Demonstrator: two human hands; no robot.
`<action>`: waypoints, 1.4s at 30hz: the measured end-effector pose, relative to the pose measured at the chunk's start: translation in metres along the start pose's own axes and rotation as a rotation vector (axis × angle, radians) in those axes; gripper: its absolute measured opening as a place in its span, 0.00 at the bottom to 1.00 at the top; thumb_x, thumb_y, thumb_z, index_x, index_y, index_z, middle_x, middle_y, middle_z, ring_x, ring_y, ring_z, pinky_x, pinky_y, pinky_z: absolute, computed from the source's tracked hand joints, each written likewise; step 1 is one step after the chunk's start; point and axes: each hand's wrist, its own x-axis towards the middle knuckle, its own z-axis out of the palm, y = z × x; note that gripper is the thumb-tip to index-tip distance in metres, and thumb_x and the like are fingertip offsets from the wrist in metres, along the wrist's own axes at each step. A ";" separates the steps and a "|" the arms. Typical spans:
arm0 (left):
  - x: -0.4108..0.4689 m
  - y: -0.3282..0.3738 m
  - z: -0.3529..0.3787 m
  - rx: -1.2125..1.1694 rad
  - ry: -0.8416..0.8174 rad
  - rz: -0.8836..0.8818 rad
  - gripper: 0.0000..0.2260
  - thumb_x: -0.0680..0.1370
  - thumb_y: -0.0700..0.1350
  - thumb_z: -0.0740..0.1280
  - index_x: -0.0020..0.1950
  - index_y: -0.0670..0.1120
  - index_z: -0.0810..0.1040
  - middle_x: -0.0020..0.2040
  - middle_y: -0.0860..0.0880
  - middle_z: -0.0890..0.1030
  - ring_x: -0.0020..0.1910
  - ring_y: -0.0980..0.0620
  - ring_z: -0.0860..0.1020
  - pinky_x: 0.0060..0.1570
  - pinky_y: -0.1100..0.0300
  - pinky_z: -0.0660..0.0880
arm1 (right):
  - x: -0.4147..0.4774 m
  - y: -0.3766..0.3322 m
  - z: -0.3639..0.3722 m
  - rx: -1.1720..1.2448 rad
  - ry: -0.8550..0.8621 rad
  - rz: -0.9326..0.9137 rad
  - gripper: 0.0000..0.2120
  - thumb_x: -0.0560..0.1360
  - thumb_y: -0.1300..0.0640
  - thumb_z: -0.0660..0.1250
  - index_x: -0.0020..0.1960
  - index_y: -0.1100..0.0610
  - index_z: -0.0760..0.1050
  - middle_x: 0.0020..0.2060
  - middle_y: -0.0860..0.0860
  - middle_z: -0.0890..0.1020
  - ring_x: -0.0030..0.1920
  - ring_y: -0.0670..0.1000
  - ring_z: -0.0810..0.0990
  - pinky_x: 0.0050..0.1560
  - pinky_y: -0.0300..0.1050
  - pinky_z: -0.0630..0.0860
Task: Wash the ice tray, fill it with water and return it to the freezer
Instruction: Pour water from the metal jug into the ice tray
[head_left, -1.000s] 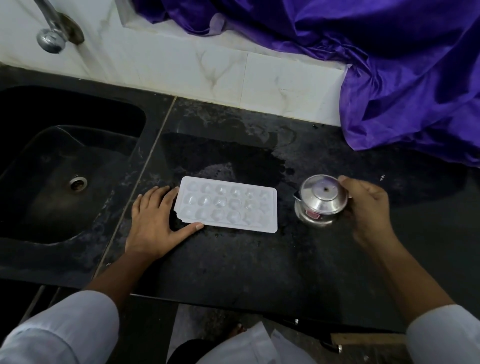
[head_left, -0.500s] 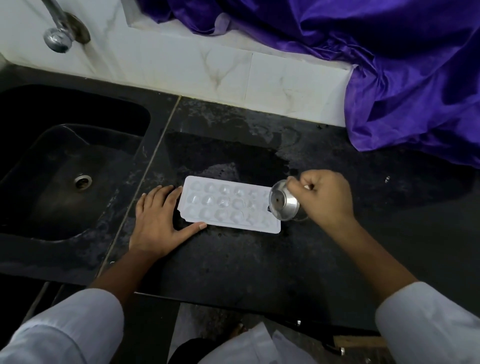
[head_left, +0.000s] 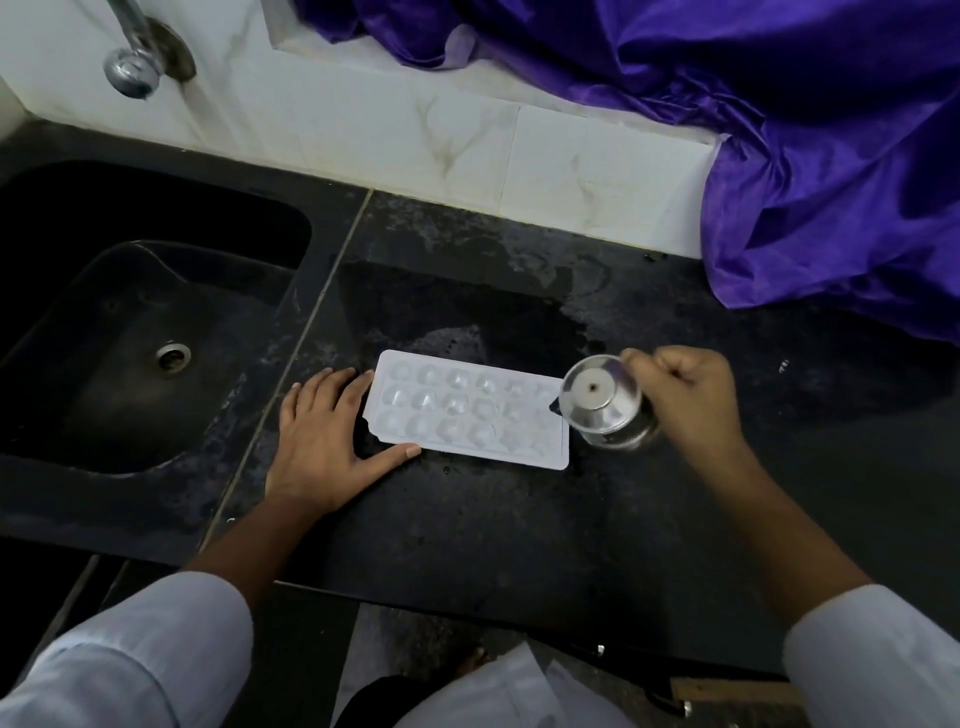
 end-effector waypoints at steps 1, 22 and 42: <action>0.000 0.000 0.000 0.000 0.001 0.001 0.48 0.70 0.81 0.60 0.80 0.51 0.67 0.77 0.47 0.70 0.80 0.44 0.63 0.81 0.38 0.52 | -0.001 -0.001 -0.004 0.104 0.021 0.063 0.25 0.78 0.58 0.73 0.29 0.66 0.64 0.25 0.54 0.66 0.28 0.50 0.64 0.31 0.45 0.64; -0.001 0.002 -0.001 -0.008 -0.003 -0.014 0.49 0.69 0.83 0.58 0.80 0.51 0.66 0.78 0.47 0.69 0.81 0.45 0.62 0.82 0.40 0.50 | -0.007 -0.046 0.061 -0.528 -0.124 -0.327 0.26 0.76 0.49 0.70 0.27 0.57 0.62 0.20 0.50 0.65 0.23 0.51 0.66 0.27 0.45 0.61; 0.000 0.000 0.001 -0.016 0.012 -0.005 0.48 0.70 0.82 0.58 0.80 0.52 0.67 0.78 0.48 0.70 0.80 0.45 0.63 0.81 0.38 0.53 | 0.008 -0.022 0.021 0.553 0.027 0.309 0.15 0.79 0.58 0.70 0.34 0.56 0.77 0.26 0.50 0.73 0.25 0.45 0.67 0.23 0.37 0.61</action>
